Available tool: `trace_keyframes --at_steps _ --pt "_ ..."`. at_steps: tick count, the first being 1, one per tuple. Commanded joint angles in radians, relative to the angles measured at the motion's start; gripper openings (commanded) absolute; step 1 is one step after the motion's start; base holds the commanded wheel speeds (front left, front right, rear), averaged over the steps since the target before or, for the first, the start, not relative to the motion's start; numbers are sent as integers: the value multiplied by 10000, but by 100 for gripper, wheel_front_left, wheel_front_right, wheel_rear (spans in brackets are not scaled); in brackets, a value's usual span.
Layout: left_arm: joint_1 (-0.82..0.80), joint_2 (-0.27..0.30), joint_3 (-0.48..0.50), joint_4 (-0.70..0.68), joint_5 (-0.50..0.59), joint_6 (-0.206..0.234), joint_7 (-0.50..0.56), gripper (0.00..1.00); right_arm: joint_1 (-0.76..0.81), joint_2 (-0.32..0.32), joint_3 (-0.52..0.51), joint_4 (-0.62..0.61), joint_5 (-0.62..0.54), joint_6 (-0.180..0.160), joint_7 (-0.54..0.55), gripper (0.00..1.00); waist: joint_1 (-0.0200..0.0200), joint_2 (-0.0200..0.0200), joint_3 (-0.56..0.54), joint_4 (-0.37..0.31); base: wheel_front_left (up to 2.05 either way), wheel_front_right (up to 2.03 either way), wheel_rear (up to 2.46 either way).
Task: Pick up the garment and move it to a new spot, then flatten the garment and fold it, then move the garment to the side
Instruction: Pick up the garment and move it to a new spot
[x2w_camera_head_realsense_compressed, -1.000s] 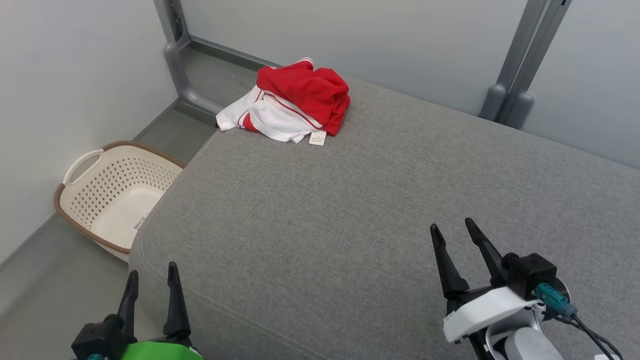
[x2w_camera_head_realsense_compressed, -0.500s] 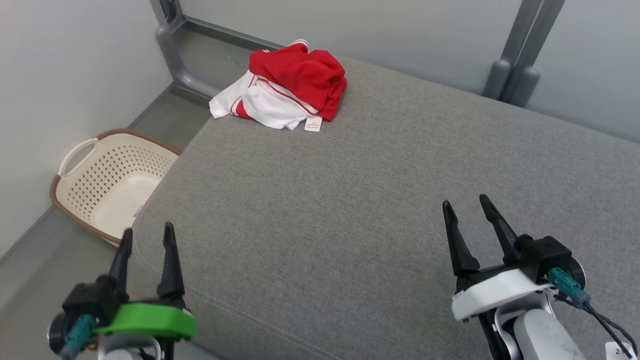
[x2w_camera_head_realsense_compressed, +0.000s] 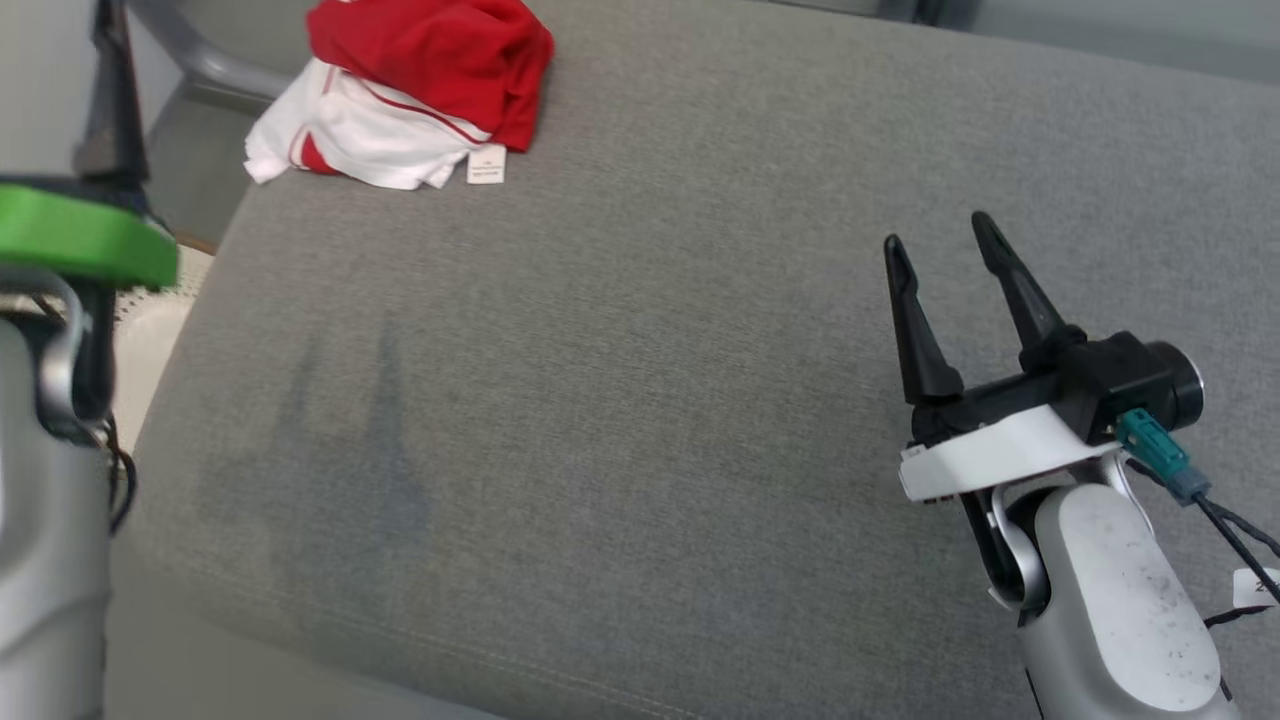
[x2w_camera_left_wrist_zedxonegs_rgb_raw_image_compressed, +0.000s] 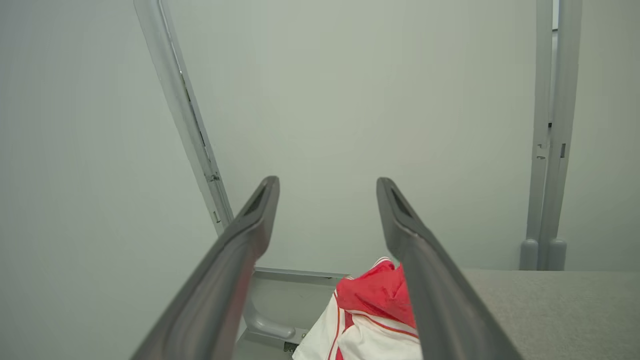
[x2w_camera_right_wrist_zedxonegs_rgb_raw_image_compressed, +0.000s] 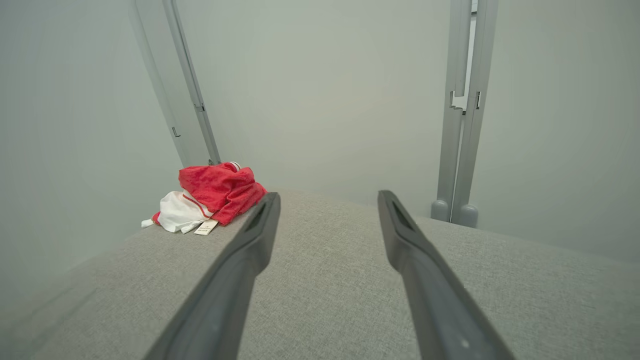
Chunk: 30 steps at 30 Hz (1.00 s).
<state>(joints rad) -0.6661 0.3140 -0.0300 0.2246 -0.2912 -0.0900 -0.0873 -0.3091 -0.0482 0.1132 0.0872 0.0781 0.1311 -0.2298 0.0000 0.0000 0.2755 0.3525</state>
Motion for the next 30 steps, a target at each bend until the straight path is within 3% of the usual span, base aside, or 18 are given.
trace_keyframes --at_steps 1,6,14,28,29,30 --pt "-567 191 41 329 -81 -70 373 100 -250 -43 -63 -148 -108 -8 50 100 0 0 1655 -1568 0 0 0" --pt "-2296 743 116 1659 -433 -183 1382 100 -575 -26 -182 -467 -260 -7 128 100 0 0 2560 -2242 0 0 0" --pt "-3524 1475 -286 3687 -844 -351 2637 100 -824 -28 -220 -633 -239 -7 10 100 0 0 3414 -2873 0 0 0" --pt "-3493 1840 -695 5792 -1216 -372 2892 100 -875 -29 -163 -649 -179 -7 -175 100 0 0 3529 -3267 0 0 0" --pt "-3483 1820 -704 5871 -1220 -346 2850 97 -856 -29 -174 -653 -194 -7 -181 100 0 0 3493 -3264 0 0 0" --pt "-3473 1802 -712 5963 -1173 -263 2739 47 -819 -29 -190 -654 -219 -7 -187 100 0 0 3430 -3253 0 0 0"
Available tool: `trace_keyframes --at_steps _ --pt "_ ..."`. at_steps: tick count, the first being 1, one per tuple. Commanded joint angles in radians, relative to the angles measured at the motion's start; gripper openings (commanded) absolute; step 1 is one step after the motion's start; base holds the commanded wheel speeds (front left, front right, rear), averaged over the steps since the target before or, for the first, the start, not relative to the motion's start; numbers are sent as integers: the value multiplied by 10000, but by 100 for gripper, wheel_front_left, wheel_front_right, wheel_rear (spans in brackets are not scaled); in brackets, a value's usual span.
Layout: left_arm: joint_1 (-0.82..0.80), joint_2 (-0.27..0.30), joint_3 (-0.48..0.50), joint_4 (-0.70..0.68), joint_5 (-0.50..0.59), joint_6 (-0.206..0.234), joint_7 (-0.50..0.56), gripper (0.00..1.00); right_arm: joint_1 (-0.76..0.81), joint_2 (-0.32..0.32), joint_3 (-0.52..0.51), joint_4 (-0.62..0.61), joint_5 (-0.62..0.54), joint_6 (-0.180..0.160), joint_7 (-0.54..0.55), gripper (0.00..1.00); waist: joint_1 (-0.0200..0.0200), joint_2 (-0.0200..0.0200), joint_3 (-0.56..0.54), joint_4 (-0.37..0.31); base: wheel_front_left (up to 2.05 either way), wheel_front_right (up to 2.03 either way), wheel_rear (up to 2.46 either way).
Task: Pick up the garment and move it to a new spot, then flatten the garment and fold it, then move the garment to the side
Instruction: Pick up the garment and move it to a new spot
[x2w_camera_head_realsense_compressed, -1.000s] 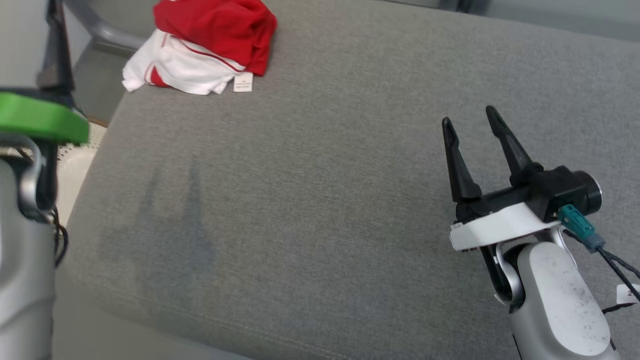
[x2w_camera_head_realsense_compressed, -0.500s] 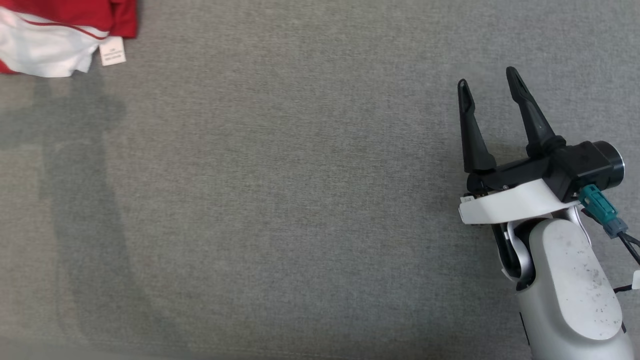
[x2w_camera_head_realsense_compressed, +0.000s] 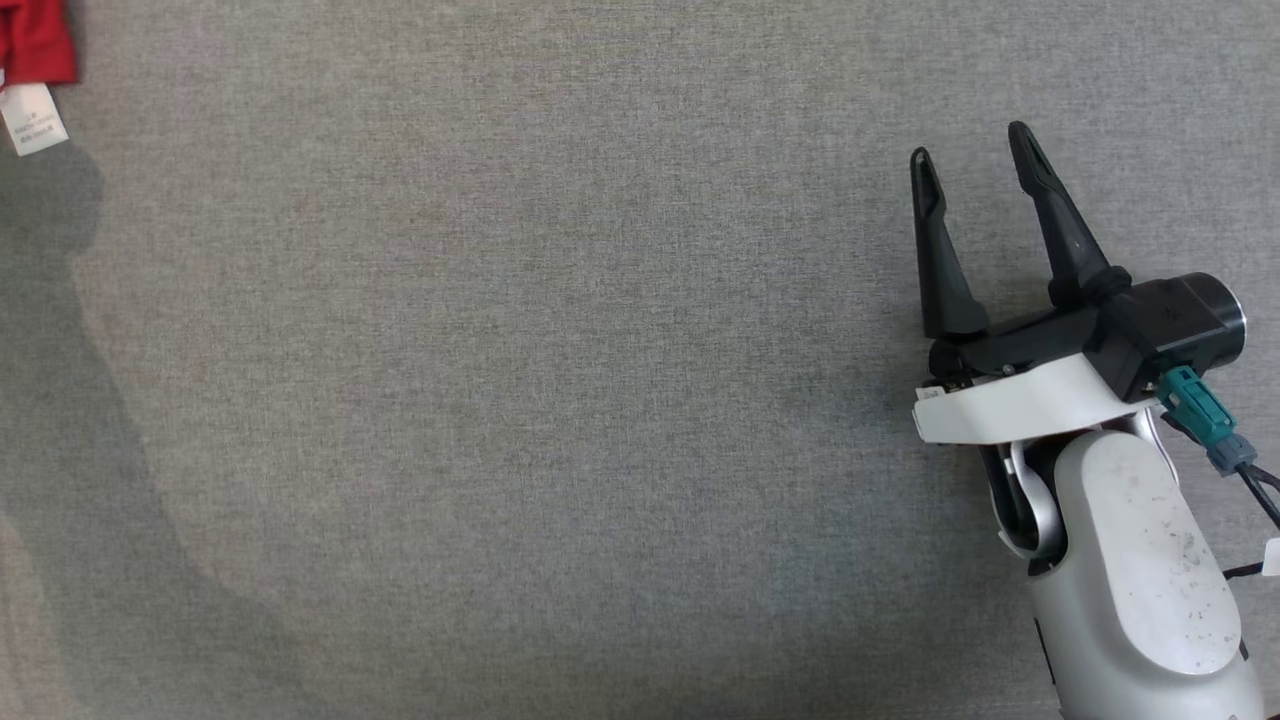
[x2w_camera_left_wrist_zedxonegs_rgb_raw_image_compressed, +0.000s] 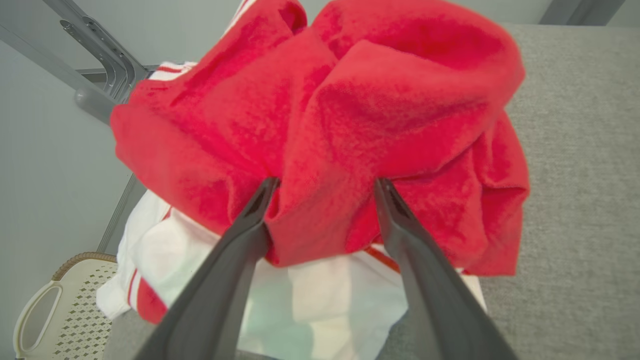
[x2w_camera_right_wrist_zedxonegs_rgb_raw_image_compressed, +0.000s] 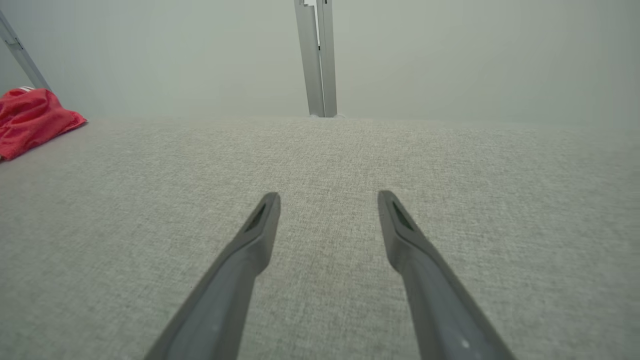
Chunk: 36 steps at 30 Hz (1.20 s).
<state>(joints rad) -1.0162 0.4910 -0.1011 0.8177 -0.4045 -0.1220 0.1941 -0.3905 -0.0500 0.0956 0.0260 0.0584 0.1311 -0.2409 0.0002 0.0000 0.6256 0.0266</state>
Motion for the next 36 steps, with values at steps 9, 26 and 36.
trace_keyframes --at_steps 9,26,36 --pt "-91 50 -265 306 267 92 -1412 0 302 -15 116 290 96 -7 -107 100 -2 0 -1177 90 0 0 0" --pt "-55 55 -2898 -2238 -298 -81 -1341 0 1529 -13 -32 1366 893 -7 -248 100 -2 0 -5058 -807 0 0 0" --pt "68 -829 -3717 -4350 -1030 -74 -1118 0 2246 -15 -584 1157 1104 -7 -249 100 -2 0 -5437 -1837 0 0 0"
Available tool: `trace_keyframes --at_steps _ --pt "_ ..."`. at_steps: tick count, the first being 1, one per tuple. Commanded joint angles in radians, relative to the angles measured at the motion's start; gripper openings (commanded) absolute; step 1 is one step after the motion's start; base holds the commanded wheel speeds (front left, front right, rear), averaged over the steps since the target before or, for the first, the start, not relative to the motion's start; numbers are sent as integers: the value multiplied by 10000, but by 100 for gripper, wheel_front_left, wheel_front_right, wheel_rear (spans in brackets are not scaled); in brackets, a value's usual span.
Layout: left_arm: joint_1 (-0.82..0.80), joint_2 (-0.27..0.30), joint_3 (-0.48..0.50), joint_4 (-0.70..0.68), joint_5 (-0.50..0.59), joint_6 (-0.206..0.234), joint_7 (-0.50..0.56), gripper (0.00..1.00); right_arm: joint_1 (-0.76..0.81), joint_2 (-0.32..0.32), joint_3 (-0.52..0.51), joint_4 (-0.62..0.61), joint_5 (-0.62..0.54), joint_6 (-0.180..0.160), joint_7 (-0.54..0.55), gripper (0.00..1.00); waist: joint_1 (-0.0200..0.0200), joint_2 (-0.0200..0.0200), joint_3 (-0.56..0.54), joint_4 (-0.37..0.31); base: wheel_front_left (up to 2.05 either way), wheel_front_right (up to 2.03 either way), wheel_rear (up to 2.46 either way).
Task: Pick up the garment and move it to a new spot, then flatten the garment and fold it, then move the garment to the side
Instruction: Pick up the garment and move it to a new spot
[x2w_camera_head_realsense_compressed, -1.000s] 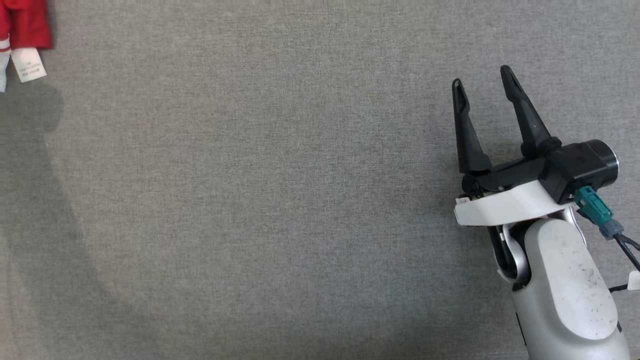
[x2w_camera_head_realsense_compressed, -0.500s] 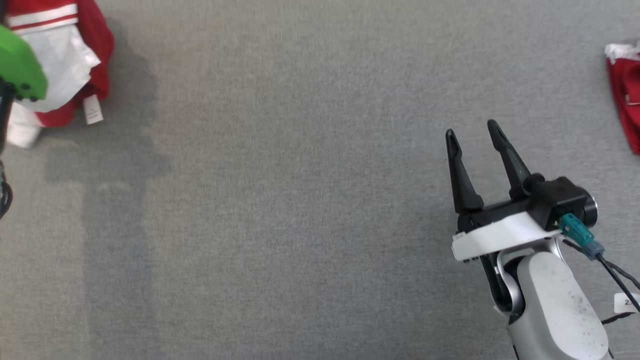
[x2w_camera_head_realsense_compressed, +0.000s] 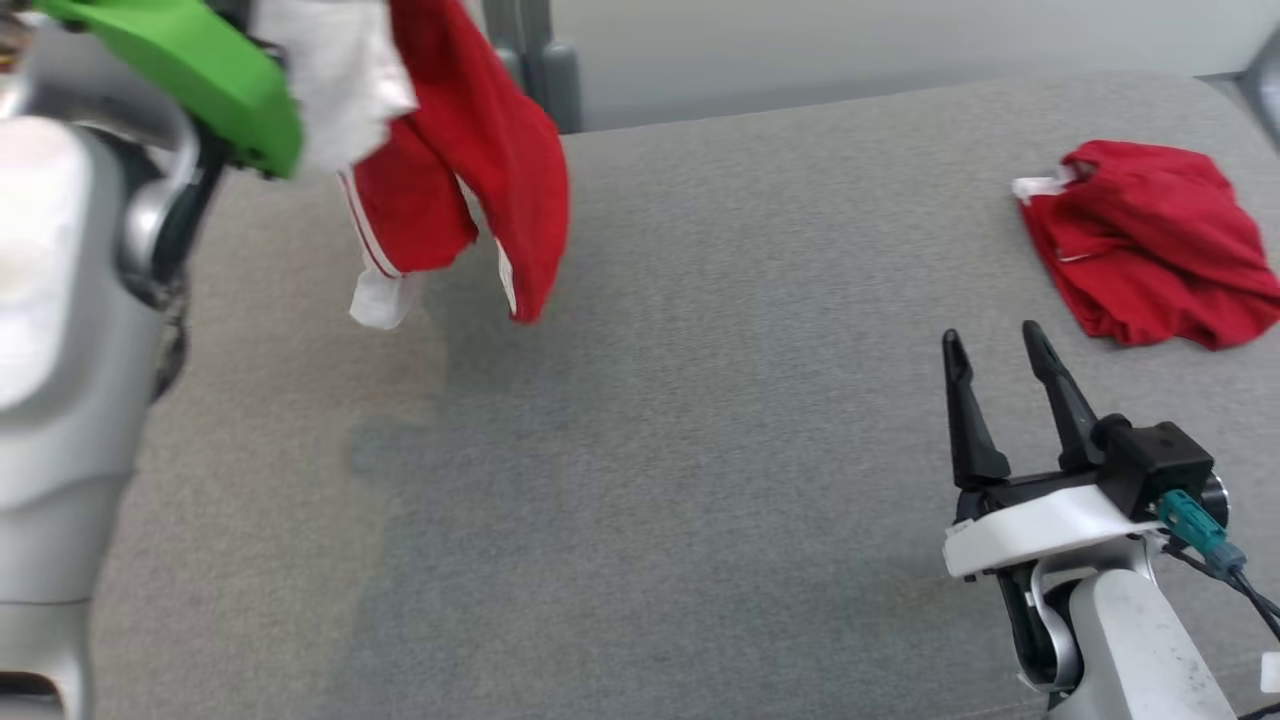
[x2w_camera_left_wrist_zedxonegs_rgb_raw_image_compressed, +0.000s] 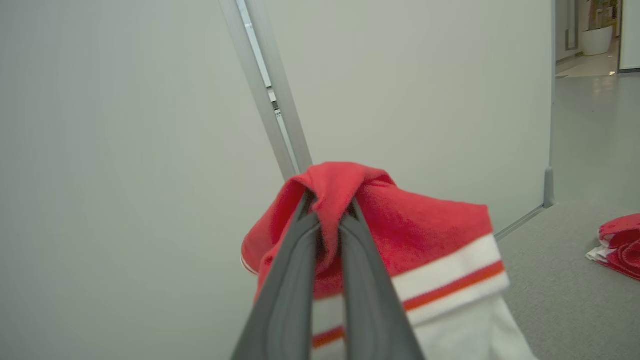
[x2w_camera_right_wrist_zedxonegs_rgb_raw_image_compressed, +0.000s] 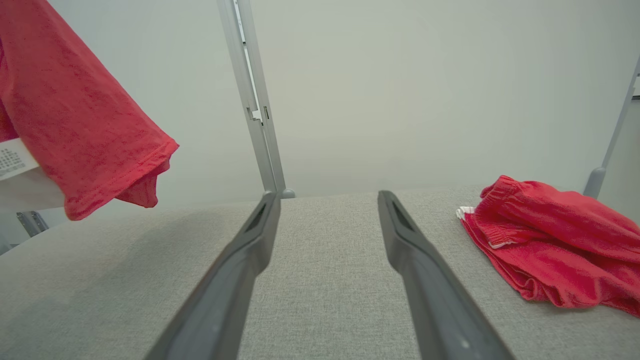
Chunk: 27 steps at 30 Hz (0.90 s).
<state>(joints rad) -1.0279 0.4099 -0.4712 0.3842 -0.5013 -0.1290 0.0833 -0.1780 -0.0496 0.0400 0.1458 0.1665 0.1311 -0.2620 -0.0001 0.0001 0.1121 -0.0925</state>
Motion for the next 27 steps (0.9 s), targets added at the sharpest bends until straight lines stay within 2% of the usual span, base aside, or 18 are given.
trace_keyframes --at_steps 1,5,9,20,21,23,24,25,27 --pt "420 -203 -119 -151 -132 40 -30 0 161 -16 -90 -64 47 -7 -38 100 1 -1 -234 -707 0 0 0" --pt "1283 -829 -405 -418 -428 229 -206 0 152 -14 -196 -160 137 -7 -36 100 1 -1 106 -894 0 0 0" --pt "2407 -1084 -435 -101 -667 479 -535 0 -72 -14 -196 -287 234 -7 -37 100 1 -1 466 -1052 0 0 0" --pt "4208 -888 -159 1388 -876 989 -1852 0 -219 -13 -297 -371 173 -7 -36 100 1 -1 985 -865 0 0 0" --pt "4290 -906 -147 1497 -893 1022 -1942 13 -235 -14 -285 -360 167 -7 -36 100 1 -1 987 -829 0 0 0" --pt "4438 -955 -126 1710 -930 1049 -2122 46 -260 -17 -247 -326 156 -7 -36 100 1 -1 981 -738 0 0 0" --pt "4508 -1012 -101 1834 -977 1065 -2220 80 -267 -17 -236 -309 151 -7 -36 100 1 -1 965 -682 0 0 0" --pt "4559 -1038 -88 1930 -993 1068 -2286 100 -266 -17 -224 -292 135 -7 -36 100 1 -1 952 -646 0 0 0" --pt "4663 -1119 -98 2126 -999 1042 -2401 100 -256 -17 -200 -251 107 -7 -36 100 1 -1 907 -555 0 0 0"
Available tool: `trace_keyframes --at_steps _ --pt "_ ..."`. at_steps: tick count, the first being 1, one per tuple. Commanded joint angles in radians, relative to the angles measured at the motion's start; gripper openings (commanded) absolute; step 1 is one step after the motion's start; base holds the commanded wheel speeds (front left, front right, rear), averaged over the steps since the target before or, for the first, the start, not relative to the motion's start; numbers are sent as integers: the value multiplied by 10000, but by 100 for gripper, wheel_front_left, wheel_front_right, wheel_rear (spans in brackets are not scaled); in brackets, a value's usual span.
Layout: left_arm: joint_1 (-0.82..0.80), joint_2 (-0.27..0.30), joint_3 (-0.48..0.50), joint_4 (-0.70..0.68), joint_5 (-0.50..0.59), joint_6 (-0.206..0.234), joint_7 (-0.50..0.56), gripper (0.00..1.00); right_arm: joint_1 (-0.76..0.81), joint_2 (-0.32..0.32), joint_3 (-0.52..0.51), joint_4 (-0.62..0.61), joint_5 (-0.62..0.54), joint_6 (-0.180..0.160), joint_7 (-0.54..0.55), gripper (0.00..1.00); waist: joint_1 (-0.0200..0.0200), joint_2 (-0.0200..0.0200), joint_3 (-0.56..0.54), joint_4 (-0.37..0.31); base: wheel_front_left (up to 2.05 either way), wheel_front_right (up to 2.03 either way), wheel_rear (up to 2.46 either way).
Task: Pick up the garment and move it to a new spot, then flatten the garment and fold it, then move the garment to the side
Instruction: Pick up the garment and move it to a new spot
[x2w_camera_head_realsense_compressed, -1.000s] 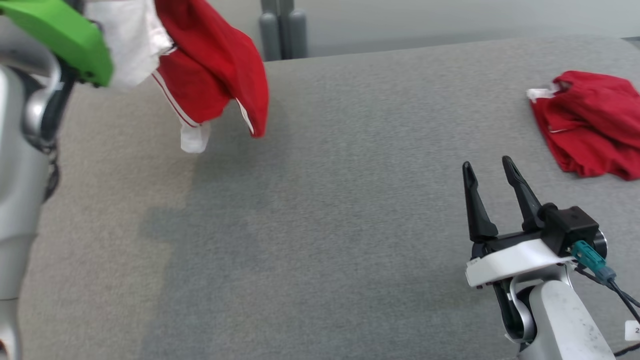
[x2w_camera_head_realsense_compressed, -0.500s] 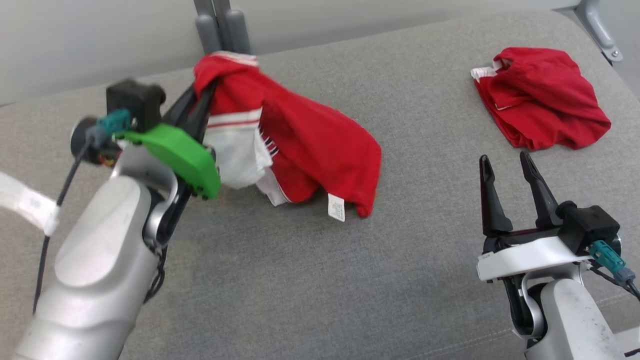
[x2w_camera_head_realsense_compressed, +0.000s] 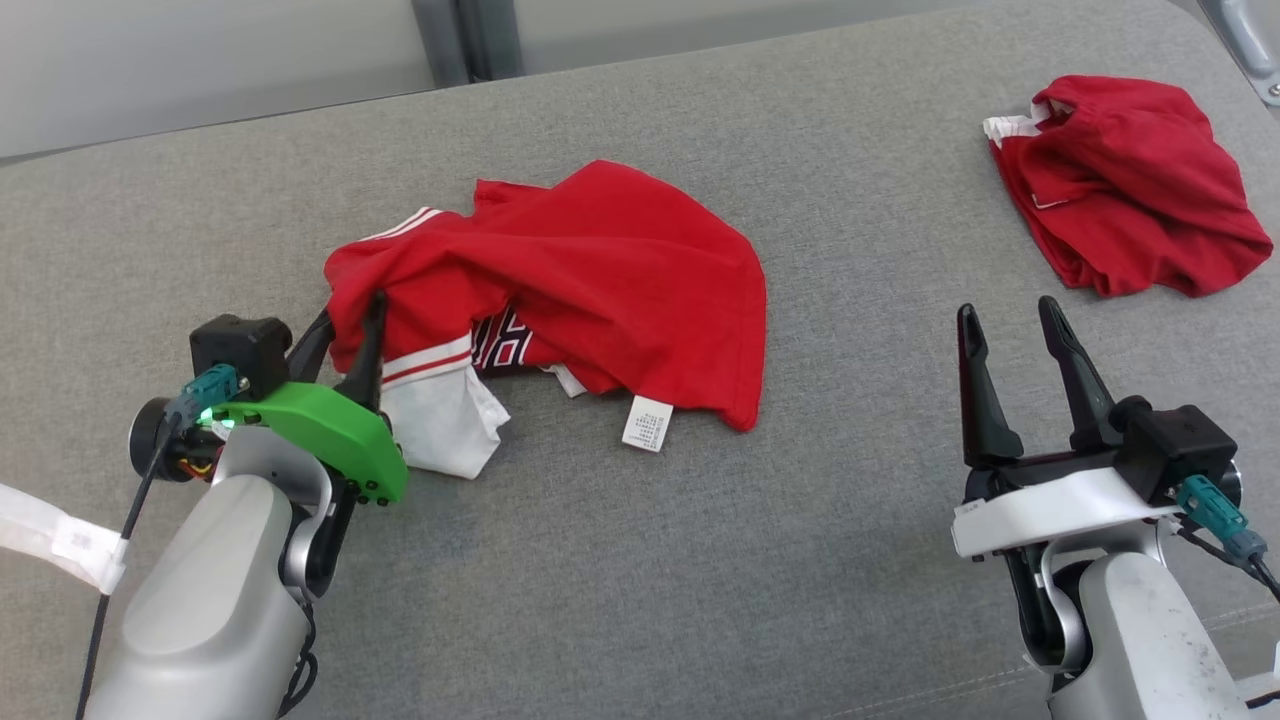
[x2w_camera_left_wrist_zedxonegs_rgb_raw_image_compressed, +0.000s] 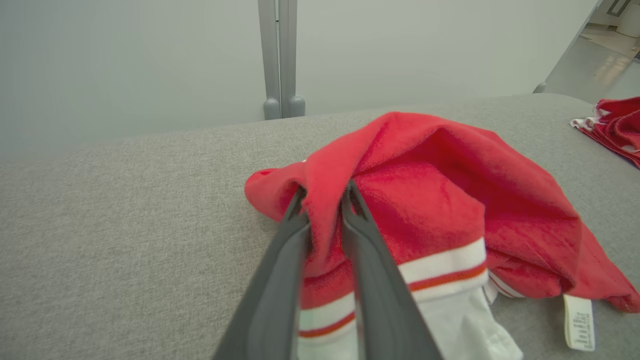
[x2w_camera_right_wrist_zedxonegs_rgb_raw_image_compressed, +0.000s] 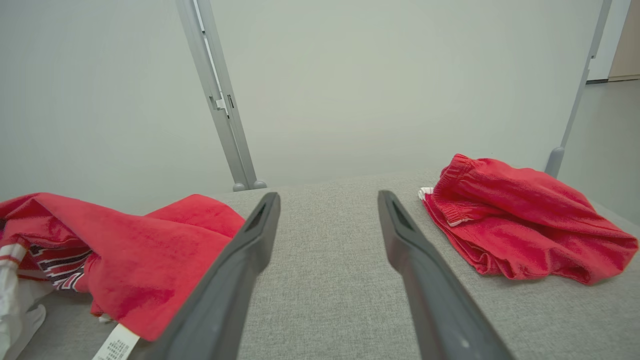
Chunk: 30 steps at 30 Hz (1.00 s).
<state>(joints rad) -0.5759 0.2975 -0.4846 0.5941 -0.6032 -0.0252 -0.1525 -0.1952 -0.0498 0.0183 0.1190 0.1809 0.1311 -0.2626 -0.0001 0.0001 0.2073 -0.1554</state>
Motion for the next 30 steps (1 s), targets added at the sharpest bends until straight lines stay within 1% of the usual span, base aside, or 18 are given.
trace_keyframes --at_steps 1,9,16,22,25,30 --pt "184 -51 21 129 0 -11 -115 100 -75 -17 34 42 -50 -7 -30 100 1 -1 -82 124 0 0 0" --pt "454 -457 13 495 -209 -110 -634 100 91 -15 133 191 -127 -7 -31 100 1 -1 -380 400 0 0 0" --pt "1027 -651 235 246 -355 2 -980 100 254 -17 113 289 -180 -7 -31 100 1 -1 -633 605 0 0 0" --pt "1864 -765 695 -645 -244 283 -1133 100 430 -17 120 345 -310 -7 -31 100 1 -1 -972 811 0 0 0" --pt "2424 -786 1055 -1428 105 555 -1129 100 577 -17 217 392 -368 -7 -31 100 1 -1 -1222 932 0 0 0" --pt "3645 -1034 1602 -2517 518 873 -1126 100 951 -17 313 498 -419 -7 -31 100 1 -1 -1708 1136 0 0 0"
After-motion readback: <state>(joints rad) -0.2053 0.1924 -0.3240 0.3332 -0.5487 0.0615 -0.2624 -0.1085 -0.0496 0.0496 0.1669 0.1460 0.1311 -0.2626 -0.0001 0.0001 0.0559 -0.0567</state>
